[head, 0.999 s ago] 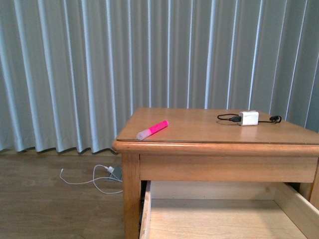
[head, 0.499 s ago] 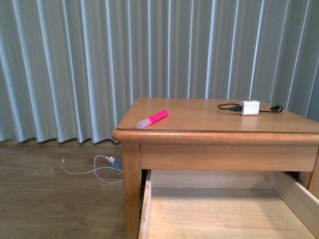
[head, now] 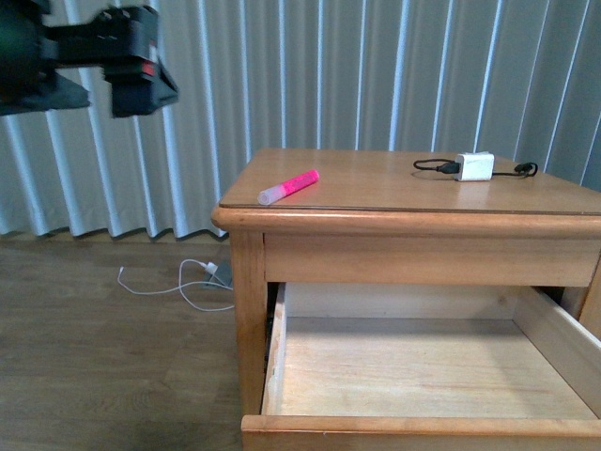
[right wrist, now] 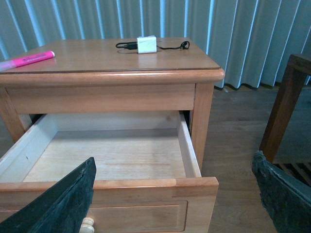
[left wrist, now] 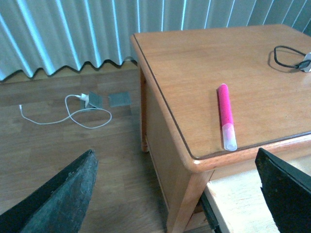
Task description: Place pink marker in drawer with both arms
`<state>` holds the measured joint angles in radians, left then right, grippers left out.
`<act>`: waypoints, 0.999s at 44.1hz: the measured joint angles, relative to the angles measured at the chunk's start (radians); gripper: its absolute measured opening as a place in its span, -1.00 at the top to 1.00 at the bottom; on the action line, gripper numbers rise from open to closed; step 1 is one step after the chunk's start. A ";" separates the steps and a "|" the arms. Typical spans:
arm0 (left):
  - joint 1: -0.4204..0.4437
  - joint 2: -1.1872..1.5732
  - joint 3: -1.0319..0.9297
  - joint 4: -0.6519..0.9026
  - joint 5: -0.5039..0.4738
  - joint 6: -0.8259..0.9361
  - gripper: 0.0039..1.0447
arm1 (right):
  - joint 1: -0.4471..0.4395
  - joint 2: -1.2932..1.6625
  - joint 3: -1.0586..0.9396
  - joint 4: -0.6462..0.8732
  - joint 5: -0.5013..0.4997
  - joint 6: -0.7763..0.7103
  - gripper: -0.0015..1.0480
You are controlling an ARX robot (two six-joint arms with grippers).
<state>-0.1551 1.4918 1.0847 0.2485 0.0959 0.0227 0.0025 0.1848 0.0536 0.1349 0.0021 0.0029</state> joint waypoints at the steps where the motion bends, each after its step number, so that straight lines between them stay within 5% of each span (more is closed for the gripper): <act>1: -0.008 0.025 0.019 -0.002 0.000 0.000 -0.89 | 0.000 0.000 0.000 0.000 0.000 0.000 -0.83; 44: -0.174 0.594 0.583 -0.188 -0.026 -0.040 -0.89 | 0.000 0.000 0.000 0.000 0.000 0.000 -0.83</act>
<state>-0.3294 2.0857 1.6676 0.0605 0.0696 -0.0177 0.0025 0.1848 0.0536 0.1352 0.0021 0.0029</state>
